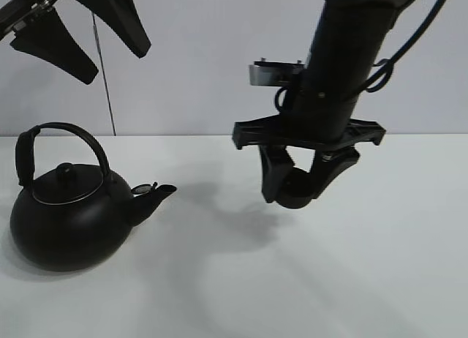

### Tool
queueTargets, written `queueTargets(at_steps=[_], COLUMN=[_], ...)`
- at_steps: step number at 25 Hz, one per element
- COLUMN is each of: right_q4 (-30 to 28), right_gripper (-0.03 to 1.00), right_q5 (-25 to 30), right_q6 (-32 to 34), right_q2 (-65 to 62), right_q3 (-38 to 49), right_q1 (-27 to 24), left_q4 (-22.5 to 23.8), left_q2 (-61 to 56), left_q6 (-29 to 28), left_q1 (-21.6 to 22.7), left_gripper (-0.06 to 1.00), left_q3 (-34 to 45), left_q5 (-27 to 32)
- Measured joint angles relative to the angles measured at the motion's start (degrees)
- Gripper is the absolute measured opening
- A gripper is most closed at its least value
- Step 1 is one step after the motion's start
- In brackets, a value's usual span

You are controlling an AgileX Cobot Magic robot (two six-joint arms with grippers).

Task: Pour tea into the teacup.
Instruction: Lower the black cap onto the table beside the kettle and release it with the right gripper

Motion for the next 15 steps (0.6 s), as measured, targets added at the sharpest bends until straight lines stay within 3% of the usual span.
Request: queueTargets(at_steps=[5,15], right_q4=[-0.5,0.0], right_gripper=[0.4,0.4], right_q5=[-4.3,-2.4], right_q6=[6.3,11.1], right_q2=[0.5,12.3], right_q3=[-1.6,-10.5], right_q1=[5.4,7.1], left_q4=[0.0,0.0], left_q2=[0.0,0.0], left_q6=[0.0,0.0], left_q1=[0.0,0.0], left_gripper=[0.51,0.51], left_q3=[0.0,0.0], left_q5=[0.0,-1.3])
